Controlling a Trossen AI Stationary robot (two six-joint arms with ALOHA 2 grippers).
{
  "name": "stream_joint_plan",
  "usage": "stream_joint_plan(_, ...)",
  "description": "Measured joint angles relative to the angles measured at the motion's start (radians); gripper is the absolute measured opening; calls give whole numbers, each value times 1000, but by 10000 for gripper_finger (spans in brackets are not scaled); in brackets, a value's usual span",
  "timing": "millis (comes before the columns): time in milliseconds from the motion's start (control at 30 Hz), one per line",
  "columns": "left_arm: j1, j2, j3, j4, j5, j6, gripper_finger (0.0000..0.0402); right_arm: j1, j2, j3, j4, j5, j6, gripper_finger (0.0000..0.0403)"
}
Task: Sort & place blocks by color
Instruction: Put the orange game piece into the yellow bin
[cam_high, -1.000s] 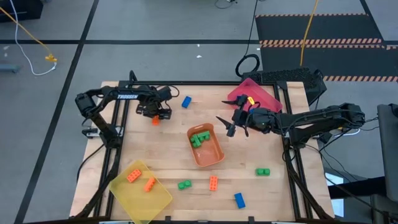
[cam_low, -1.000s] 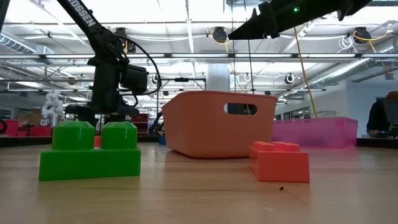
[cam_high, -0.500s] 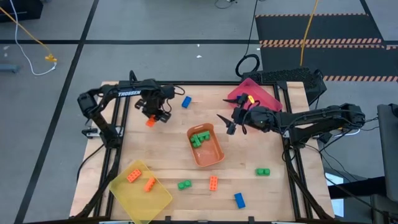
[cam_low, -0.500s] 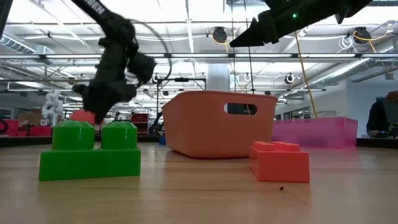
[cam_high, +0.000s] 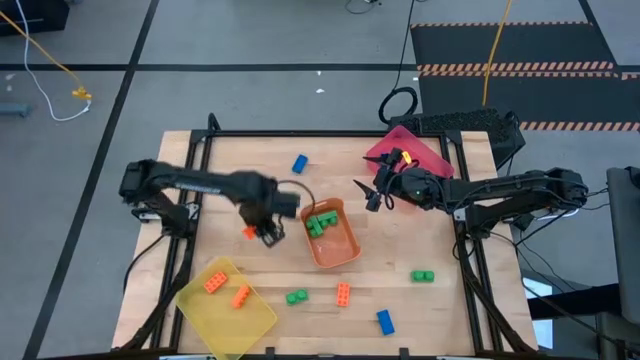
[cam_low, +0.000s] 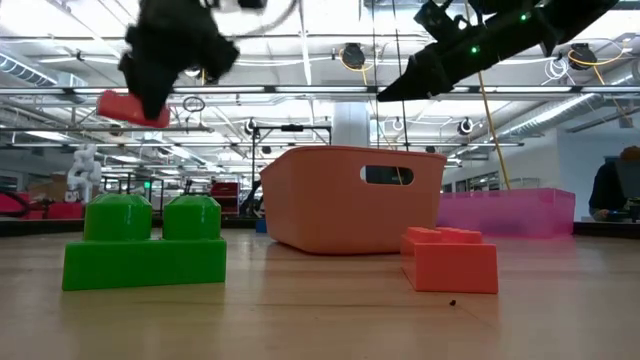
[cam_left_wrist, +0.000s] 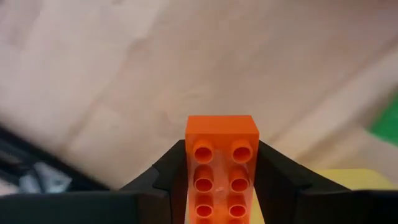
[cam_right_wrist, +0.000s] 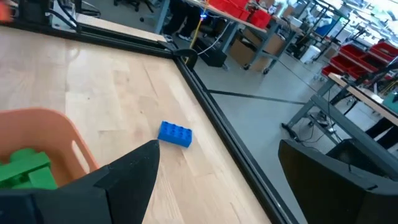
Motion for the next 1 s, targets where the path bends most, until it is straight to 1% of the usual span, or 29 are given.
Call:
stream_joint_plan(133,-165,-66,2,33,-31,-194,137,1,0,0,-2,0,20,322)
stream_joint_plan(233,-284,-101,-18,34,-52,-346,137,3,0,0,-2,0,38,322)
stream_joint_plan(400,-469,-123,-80,48,-35,-595,137,14,0,0,-3,0,51,322)
stream_joint_plan(500,-557,-122,-115,105,-12,-702,137,23,0,0,-1,0,51,322)
stream_joint_plan(633,-631,-122,-147,212,-16,-813,137,29,0,0,5,0,51,322)
stream_joint_plan(800,-683,-121,-194,228,-18,-893,137,29,-1,0,5,0,50,322)
stream_joint_plan(1000,-720,-122,-284,282,55,-931,137,29,-1,0,5,0,47,322)
